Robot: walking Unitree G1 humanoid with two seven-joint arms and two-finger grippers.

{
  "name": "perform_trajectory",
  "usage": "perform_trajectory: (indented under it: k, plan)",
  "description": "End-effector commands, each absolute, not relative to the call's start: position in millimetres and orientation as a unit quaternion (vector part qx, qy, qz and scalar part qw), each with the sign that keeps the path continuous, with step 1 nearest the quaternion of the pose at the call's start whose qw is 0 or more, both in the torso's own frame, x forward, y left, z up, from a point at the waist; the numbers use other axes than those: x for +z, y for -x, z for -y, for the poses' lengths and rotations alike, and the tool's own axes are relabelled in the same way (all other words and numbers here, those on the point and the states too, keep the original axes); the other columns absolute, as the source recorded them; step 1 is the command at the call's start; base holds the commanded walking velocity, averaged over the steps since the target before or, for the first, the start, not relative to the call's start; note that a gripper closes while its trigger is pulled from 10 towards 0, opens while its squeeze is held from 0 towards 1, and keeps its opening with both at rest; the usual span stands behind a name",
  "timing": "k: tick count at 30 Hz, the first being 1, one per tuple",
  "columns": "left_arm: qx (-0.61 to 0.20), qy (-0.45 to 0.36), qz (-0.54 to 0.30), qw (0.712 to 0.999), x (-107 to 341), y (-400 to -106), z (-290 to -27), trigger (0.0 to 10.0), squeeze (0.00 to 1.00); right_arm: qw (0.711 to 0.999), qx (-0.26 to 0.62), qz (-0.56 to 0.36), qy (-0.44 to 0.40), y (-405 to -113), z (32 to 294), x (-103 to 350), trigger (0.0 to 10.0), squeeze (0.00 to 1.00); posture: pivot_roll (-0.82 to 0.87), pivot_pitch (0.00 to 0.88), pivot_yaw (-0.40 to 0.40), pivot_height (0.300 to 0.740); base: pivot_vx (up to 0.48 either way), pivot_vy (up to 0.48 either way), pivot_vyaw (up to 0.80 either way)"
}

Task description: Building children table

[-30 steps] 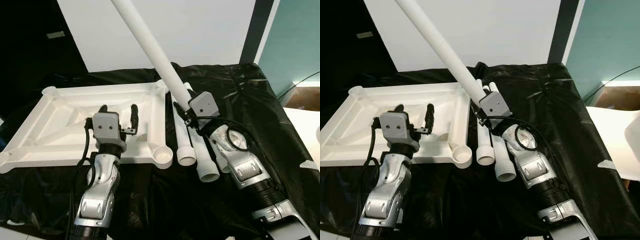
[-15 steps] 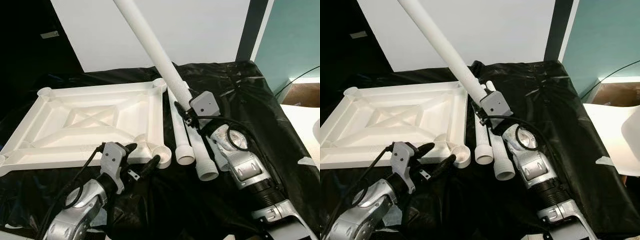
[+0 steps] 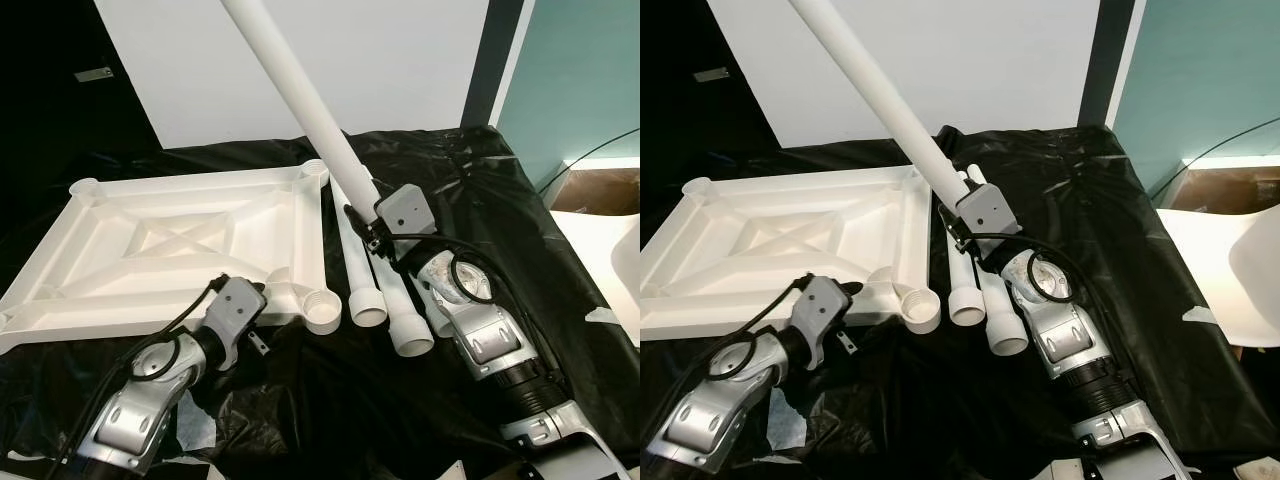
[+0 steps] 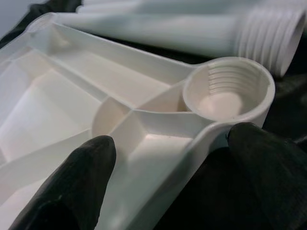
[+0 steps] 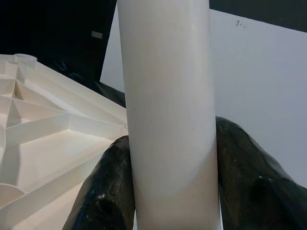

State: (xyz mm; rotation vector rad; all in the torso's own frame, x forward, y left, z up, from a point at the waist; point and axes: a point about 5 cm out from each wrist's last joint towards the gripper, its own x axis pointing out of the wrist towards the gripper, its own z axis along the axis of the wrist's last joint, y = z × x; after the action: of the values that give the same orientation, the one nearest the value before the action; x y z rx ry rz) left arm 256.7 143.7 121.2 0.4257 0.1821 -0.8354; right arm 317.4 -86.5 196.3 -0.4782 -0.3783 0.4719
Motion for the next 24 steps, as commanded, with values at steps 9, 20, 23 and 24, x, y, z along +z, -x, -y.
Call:
perform_trajectory:
  k: [9, 20, 23, 24]
  plan:
    - [-0.414, -0.171, -0.071, 0.891, 122, -256, -113, 10.0, 0.00, 0.927, 0.225, 0.189, 0.231, -316, 88, 200, 10.0, 0.00, 0.09, 0.000, 0.063, 0.740, 0.000, 0.000, 0.00]
    - [-0.418, -0.149, -0.056, 0.894, 126, -254, -102, 10.0, 0.00, 0.928, 0.226, 0.189, 0.228, -316, 86, 199, 10.0, 0.00, 0.10, 0.000, 0.065, 0.740, 0.000, 0.000, 0.00]
    - [-0.418, -0.152, -0.055, 0.894, 127, -254, -102, 10.0, 0.00, 0.928, 0.226, 0.189, 0.228, -317, 85, 199, 10.0, 0.00, 0.10, 0.000, 0.066, 0.740, 0.000, 0.000, 0.00]
    - [-0.411, -0.149, -0.047, 0.898, 130, -258, -101, 10.0, 0.00, 0.928, 0.226, 0.190, 0.227, -317, 84, 200, 10.0, 0.00, 0.10, 0.000, 0.070, 0.740, 0.000, 0.000, 0.00]
